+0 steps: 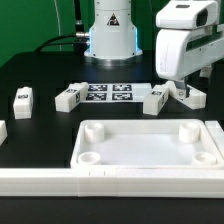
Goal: Assemble desk
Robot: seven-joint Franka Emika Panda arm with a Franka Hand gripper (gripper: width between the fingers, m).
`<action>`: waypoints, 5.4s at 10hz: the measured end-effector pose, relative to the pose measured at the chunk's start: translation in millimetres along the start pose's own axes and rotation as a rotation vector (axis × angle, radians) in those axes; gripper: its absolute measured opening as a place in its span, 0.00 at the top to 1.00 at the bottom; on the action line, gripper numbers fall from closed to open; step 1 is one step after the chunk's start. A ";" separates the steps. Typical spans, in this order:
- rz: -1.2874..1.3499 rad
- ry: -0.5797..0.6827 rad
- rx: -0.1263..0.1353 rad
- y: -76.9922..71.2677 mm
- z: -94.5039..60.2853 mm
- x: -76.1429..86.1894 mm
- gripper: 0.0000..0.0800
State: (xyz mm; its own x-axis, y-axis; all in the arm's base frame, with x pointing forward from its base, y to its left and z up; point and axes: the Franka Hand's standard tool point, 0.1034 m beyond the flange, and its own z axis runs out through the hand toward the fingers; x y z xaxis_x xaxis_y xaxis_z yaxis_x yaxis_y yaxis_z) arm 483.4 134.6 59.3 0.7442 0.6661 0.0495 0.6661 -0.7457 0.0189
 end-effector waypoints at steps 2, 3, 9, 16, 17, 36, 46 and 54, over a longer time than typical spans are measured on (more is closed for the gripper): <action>0.123 0.003 0.011 -2.9 0.6 1.3 0.19; 0.159 0.003 0.012 -3.2 0.7 1.4 0.19; 0.389 -0.050 0.025 -58.3 13.0 -9.9 0.19; 0.403 -0.385 0.038 -50.4 11.5 -28.1 0.19; 0.401 -0.452 0.046 -50.2 11.4 -29.8 0.19; 0.367 -1.053 0.178 -52.6 54.7 -36.1 0.35; 0.435 -0.981 0.227 -39.0 7.3 -14.0 0.64; 0.411 -0.862 0.214 -3.7 -20.6 0.6 0.64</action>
Offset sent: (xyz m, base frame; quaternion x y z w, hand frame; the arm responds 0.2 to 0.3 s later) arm 0.0000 0.0000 0.0000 0.0000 0.0000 0.1938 0.9810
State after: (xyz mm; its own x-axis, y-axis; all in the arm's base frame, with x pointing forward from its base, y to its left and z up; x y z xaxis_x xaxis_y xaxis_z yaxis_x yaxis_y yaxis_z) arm 480.4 137.4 79.8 0.6446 0.2042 -0.7368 0.2783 -0.9602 -0.0226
